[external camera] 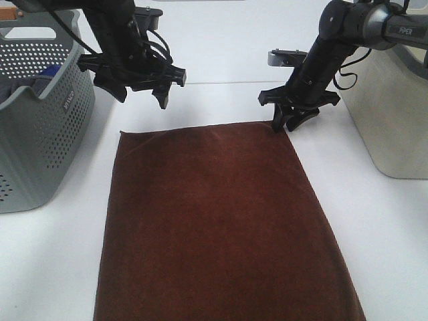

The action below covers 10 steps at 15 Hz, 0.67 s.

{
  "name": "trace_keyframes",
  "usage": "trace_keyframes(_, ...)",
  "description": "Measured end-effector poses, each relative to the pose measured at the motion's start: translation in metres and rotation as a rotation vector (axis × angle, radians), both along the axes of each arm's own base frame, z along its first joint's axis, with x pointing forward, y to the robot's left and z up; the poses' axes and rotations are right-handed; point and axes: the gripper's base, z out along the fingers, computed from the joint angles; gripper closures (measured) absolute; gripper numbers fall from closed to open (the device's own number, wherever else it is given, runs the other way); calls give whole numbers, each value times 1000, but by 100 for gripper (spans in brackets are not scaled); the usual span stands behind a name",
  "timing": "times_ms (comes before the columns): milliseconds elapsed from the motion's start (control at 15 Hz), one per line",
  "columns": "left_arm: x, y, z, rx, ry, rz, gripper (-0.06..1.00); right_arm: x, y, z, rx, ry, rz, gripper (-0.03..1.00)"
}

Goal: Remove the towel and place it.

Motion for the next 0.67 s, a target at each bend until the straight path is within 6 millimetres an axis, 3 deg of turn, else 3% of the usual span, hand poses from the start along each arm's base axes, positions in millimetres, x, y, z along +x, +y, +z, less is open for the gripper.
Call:
trace_keyframes(133,0,0,0,0,0,0,23,-2,6,-1,-2,2,17,76)
trace_keyframes(267,0,0,0,1,0,-2,23,-4,13,-1,-10,2,34,94)
trace_keyframes(667,0,0,0,2,-1,-3,23,-2,6,9,-119,-37,19,97)
